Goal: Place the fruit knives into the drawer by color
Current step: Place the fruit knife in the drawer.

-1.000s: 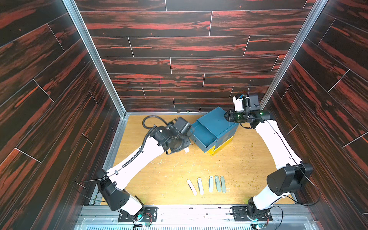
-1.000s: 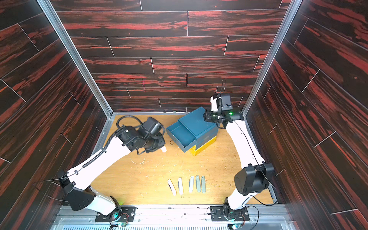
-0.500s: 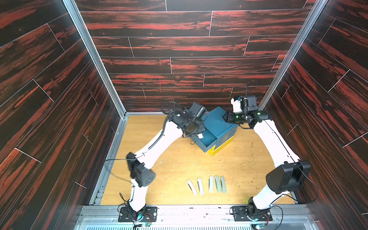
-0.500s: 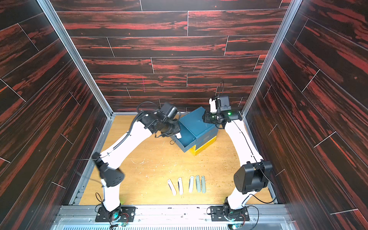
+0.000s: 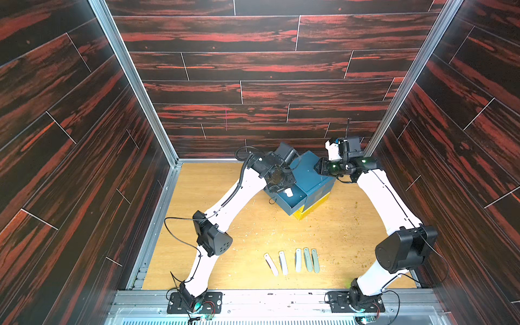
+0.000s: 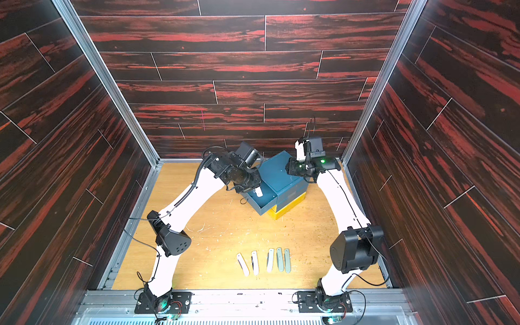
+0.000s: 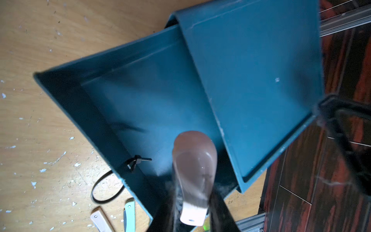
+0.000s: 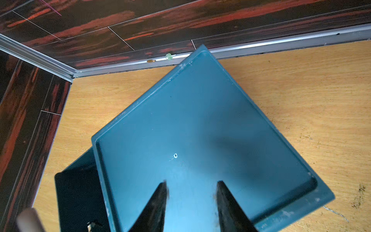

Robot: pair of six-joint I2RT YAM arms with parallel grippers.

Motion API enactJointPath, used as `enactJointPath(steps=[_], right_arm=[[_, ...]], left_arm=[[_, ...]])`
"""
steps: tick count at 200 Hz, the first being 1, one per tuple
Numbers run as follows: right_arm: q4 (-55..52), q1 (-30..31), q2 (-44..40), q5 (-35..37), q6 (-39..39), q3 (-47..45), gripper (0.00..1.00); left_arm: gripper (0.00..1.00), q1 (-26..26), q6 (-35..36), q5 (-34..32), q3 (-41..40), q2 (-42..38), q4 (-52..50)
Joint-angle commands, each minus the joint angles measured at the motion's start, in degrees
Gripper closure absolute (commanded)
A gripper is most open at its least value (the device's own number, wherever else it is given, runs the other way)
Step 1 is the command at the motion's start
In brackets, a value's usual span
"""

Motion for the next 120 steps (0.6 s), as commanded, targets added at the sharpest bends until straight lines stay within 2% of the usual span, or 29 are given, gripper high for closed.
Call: enactJointPath(steps=[1,120], right_arm=[[0.3,0.1,-0.4,-0.7,0.4,-0.6,0.56],[0.6,0.1,-0.8,-0.7,0.3,-1.4,0.56]], left_arm=[[0.98,0.3,-0.9,0.1,-1.2,-0.6,-2.4],[0.98,1.1,-1.6,0.3,-2.9,2.1,0.1]])
